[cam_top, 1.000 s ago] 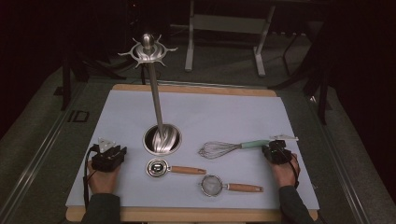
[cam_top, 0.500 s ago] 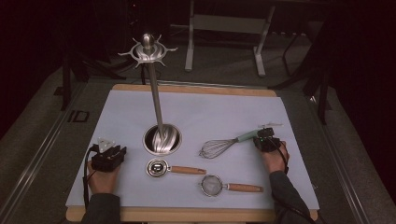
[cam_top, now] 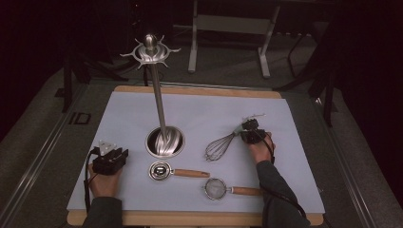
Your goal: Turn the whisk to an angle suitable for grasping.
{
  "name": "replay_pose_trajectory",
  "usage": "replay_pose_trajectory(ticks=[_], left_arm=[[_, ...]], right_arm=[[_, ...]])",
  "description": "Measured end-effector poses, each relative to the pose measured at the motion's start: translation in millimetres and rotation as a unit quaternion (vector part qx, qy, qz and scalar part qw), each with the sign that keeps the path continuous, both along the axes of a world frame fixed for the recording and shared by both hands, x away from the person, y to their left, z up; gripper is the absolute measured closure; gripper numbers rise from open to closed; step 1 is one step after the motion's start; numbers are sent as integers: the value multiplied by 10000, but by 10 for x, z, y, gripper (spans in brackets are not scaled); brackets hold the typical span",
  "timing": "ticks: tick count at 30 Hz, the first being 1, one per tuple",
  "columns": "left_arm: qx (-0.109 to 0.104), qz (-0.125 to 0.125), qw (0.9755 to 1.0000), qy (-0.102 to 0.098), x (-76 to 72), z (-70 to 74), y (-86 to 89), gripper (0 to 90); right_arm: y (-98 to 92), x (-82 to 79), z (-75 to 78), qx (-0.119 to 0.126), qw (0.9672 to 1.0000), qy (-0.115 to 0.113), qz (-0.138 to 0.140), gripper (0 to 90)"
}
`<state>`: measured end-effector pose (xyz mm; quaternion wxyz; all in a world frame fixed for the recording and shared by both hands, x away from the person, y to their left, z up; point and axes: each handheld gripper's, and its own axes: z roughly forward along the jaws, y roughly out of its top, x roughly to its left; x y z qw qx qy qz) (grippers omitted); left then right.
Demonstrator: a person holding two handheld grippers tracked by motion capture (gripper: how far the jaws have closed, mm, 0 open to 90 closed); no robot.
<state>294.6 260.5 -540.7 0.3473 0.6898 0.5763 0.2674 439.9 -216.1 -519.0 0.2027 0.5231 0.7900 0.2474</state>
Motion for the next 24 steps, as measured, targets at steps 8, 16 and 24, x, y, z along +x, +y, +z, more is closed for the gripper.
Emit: replay_pose_trajectory(ticks=[8, 16, 24], left_arm=[[-27, -1, 10000, -10, -1, -1, 4, 702], [-58, 14, 10000, -20, -4, 1, 10, 702], [-58, 27, 10000, -24, -3, 0, 11, 702]], right_arm=[[195, 130, 25, 79, 9999, 99, 25, 900], [314, 178, 143, 219, 9994, -10, -273, 832], [283, 214, 210, 1131, 9915, 41, -646, 481]])
